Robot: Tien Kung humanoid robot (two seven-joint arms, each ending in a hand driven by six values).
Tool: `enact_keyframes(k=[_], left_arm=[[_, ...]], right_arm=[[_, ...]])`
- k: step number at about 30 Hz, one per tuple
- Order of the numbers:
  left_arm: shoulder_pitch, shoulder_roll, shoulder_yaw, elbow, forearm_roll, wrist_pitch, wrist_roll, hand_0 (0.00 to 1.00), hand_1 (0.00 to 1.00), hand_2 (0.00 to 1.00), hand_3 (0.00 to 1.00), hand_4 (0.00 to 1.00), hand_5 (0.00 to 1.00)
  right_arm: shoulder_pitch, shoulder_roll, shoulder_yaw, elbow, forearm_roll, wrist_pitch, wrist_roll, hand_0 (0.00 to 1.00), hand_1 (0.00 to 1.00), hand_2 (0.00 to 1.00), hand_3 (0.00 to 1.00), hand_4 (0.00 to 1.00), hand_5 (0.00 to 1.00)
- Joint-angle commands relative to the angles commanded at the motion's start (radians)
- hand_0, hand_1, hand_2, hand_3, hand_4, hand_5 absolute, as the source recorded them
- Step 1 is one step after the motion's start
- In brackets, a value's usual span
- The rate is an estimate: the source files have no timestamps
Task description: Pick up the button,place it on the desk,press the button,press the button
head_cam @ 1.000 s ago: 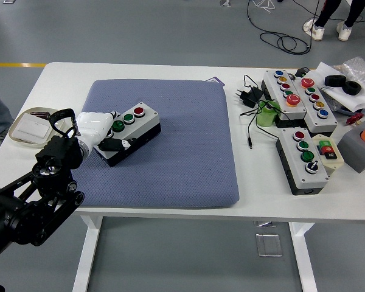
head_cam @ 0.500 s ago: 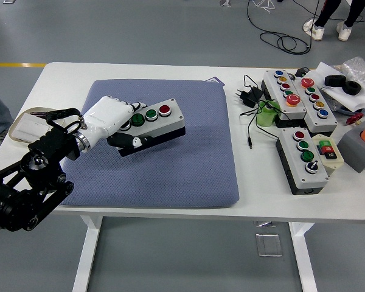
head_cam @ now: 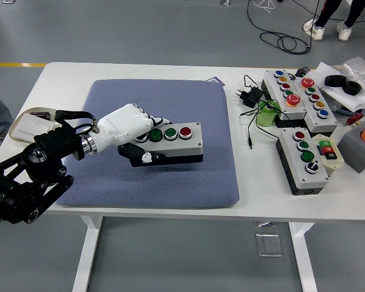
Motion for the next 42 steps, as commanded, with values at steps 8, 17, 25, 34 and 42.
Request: enact_keyframes(k=[8, 17, 25, 34, 42], left_arm=[[-0.019, 0.002, 0.034, 0.032, 0.0, -0.013, 0.008, 0.217, 0.077, 0.134, 0.24, 0.184, 0.002], [-0.025, -0.001, 0.048, 0.047, 0.0, -0.014, 0.023, 0.225, 0.144, 0.174, 0.291, 0.289, 0.002], [-0.026, 0.0, 0.057, 0.045, 0.0, -0.028, 0.051, 0.34, 0.343, 0.489, 0.757, 0.489, 0.002], [-0.029, 0.003, 0.058, 0.041, 0.0, -0.015, 0.05, 0.438, 0.428, 0.649, 0.814, 0.568, 0.002], [-0.028, 0.004, 0.06, 0.042, 0.0, -0.019, 0.048, 0.511, 0.53, 0.728, 0.847, 0.588, 0.002]], right_arm=[[0.004, 0.0, -0.002, 0.0, 0.0, 0.001, -0.001, 0.665, 0.652, 0.721, 0.607, 0.395, 0.251], [0.004, -0.001, -0.005, 0.0, 0.0, 0.002, 0.0, 0.665, 0.652, 0.721, 0.607, 0.394, 0.251], [0.004, -0.001, -0.006, 0.0, 0.001, 0.002, 0.0, 0.665, 0.652, 0.72, 0.607, 0.395, 0.252], [0.005, -0.002, -0.009, 0.0, 0.004, 0.002, 0.001, 0.665, 0.651, 0.72, 0.607, 0.395, 0.253], [0.004, -0.002, -0.009, 0.0, 0.004, 0.002, 0.001, 0.665, 0.652, 0.72, 0.607, 0.395, 0.252]])
